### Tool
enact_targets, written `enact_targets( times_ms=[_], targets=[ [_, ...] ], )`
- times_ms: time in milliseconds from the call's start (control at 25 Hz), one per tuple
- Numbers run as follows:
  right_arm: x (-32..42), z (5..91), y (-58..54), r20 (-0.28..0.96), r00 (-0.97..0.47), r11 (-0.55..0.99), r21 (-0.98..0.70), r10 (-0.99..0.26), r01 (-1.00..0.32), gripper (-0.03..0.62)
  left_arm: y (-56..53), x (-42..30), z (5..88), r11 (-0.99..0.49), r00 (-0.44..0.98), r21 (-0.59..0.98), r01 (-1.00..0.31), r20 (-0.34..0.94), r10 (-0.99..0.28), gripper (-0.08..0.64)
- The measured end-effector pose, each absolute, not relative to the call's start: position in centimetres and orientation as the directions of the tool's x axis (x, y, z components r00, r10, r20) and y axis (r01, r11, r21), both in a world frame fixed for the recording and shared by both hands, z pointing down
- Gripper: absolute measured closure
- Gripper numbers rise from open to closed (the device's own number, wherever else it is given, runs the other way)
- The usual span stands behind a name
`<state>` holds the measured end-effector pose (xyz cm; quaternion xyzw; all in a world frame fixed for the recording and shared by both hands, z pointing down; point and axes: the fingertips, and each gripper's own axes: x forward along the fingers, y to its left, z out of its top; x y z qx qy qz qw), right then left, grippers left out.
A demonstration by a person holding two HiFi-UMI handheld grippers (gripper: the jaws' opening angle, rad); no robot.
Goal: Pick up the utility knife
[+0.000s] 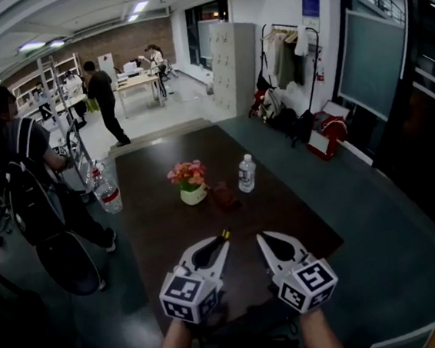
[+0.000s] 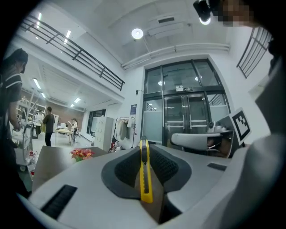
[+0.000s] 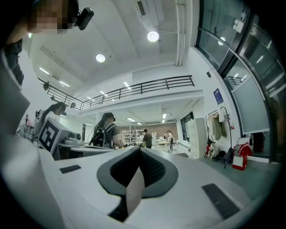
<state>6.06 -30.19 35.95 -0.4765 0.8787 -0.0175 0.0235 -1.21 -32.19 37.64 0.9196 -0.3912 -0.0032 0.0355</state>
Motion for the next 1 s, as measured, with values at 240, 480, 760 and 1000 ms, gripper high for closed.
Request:
enact_targets(
  times_ms=[240,480,760,1000],
  targets=[
    [6.4,35.1,-27.6,-0.033,-0.573,0.573,-0.036,-0.819,-0.818,0.583,-29.7,-0.7,36.9,-0.666,0.668,0.059,-0.743,0.009,-0.744,0.489],
    [8.0,34.8,-24.9,-0.051,-0.592,0.594,-0.059,-0.804,-0.802,0.583,-26.5,1.1,36.5,-0.657,0.658,0.043,-0.752,0.009,-0.753,0.489],
    [9.0,34.8,-22.7,-0.061,-0.608,0.611,-0.047,-0.792,-0.790,0.584,-24.1,2.1,36.5,-0.647,0.647,0.022,-0.762,0.015,-0.762,0.489],
    [9.7,34.7,-21.3,-0.065,-0.609,0.612,-0.042,-0.790,-0.790,0.584,-22.9,2.8,36.6,-0.643,0.644,0.015,-0.765,0.014,-0.765,0.489]
  ],
)
